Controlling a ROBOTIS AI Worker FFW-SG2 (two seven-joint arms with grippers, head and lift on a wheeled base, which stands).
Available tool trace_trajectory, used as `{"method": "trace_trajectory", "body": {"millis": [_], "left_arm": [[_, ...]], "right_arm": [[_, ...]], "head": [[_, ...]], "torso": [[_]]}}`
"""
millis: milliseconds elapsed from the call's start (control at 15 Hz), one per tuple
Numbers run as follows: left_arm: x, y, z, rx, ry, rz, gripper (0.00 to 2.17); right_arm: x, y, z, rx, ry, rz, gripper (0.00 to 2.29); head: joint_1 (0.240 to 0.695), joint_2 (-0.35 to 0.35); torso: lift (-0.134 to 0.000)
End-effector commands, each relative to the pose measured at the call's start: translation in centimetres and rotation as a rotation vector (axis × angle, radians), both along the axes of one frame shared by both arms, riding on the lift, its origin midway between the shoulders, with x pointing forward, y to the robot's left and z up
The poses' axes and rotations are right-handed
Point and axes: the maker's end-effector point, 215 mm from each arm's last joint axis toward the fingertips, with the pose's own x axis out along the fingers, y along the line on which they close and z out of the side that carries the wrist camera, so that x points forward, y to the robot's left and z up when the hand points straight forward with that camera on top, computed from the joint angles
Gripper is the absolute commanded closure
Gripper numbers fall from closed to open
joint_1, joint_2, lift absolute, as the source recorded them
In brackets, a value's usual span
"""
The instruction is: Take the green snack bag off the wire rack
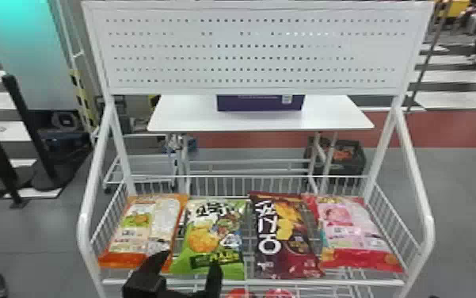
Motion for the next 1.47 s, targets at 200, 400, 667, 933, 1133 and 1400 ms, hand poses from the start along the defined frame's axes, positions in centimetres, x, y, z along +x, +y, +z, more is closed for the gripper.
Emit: {"method": "trace_trajectory", "body": {"millis": [200,400,667,933,1133,1400], "left_arm": [[4.2,-1.6,-3.0,0.030,0.088,0.003,0.09],[5.7,-2.9,-4.2,0.051,0.119,-0.010,0.09],[6.7,-2.4,-5.4,0.074,0.158,-0.003,0.10],[6.6,-2.7,-5.6,0.073,0.169,-0.014,0.71],[6.5,-2.6,-5.8,0.077,0.171,-0.009,1.64],[6.3,-2.7,-5.2,0.069,0.156,-0.014,1.74]], "right_arm": [[-0.1,0.3,0.0,-0.001,0.001,0.005,0.17],[-0.1,0.3,-0.1,-0.005,0.002,0.007,0.17],[0.0,0.1,-0.5,-0.006,0.008,0.008,0.17],[0.4,0.1,-0.2,-0.008,0.000,0.008,0.17],[0.5,0.0,-0.5,-0.009,0.003,0.006,0.17],[0.7,-0.1,-0.5,-0.009,0.002,0.004,0.17]], "head": [[0.499,0.000],[0.499,0.000],[0.499,0.000],[0.499,0.000],[0.499,0.000],[0.499,0.000]], "torso": [[0.000],[0.000],[0.000],[0.000],[0.000],[0.000]]}}
